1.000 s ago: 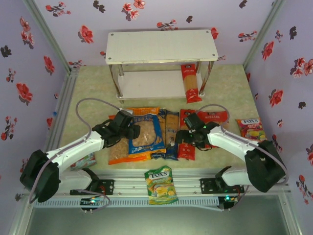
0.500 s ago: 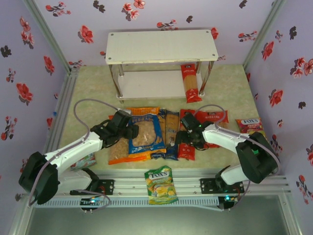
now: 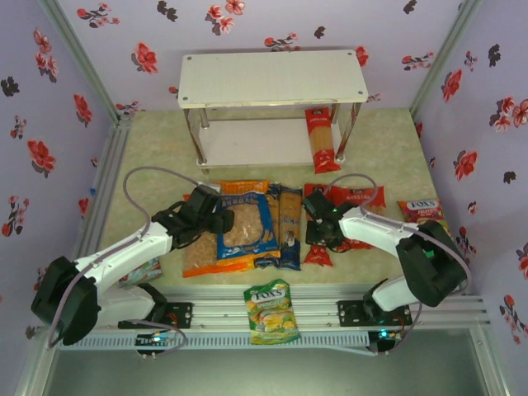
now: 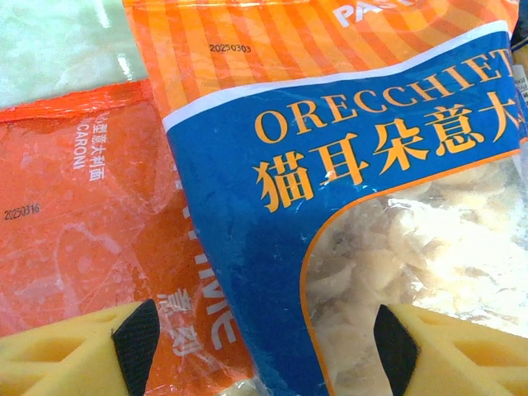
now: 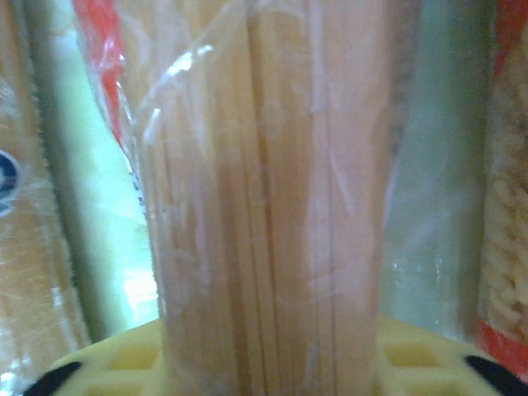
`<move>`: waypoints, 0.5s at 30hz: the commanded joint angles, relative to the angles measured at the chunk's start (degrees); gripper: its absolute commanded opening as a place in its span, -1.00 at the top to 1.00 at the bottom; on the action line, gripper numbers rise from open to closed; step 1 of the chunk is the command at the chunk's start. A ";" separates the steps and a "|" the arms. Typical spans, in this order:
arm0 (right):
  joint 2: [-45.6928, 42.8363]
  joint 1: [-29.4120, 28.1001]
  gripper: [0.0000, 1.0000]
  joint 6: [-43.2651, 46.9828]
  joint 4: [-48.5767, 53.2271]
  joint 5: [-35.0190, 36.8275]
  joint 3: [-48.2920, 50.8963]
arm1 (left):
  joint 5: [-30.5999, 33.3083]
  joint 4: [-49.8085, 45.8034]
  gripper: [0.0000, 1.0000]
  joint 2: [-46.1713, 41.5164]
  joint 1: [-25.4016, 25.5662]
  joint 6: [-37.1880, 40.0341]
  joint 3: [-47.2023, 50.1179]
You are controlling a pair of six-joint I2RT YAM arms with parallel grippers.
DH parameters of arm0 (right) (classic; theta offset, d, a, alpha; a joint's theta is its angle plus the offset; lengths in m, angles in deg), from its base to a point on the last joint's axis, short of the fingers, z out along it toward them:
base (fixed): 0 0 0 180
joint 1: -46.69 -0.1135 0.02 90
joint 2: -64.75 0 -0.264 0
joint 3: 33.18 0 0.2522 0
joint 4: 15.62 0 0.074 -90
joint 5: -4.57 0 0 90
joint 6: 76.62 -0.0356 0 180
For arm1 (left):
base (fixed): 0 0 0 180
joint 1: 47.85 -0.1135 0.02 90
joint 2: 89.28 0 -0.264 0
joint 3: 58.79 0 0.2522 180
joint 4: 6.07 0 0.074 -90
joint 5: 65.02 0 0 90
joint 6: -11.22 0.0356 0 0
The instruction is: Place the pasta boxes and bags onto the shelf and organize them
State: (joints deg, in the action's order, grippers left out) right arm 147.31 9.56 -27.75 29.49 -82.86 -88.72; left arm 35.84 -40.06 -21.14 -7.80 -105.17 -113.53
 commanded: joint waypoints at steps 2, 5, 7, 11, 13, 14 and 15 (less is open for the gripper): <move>1.39 -0.67 0.61 0.42 0.53 -3.24 1.73 | -0.58 0.99 -0.46 -1.17 -0.59 1.38 0.55; -0.56 -0.67 0.82 1.44 2.35 -2.62 0.61 | -0.82 1.35 -0.45 -1.10 -0.65 1.35 0.37; -2.22 -0.76 0.85 2.44 4.00 -2.02 -0.46 | -0.92 1.53 -0.45 -1.09 -0.56 1.34 0.15; -5.67 -0.75 0.94 4.59 8.15 -1.22 -3.24 | -0.92 1.59 -0.45 -1.17 -0.61 1.69 -0.33; -7.51 -1.02 0.96 5.83 10.59 -1.23 -5.33 | -0.92 1.54 -0.45 -1.11 -0.66 1.83 -0.69; -8.25 -1.14 0.97 6.39 11.84 -1.16 -6.30 | -0.92 1.51 -0.45 -1.02 -0.68 1.87 -0.82; -9.10 -1.29 0.97 6.87 13.12 -1.16 -7.61 | -0.92 1.53 -0.45 -0.86 -0.67 2.00 -1.02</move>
State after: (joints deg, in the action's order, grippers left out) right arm 142.31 8.84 -23.77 38.50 -84.83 -91.41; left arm 35.25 -39.52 -21.38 -8.02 -104.75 -113.53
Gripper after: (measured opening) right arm 0.204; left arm 0.725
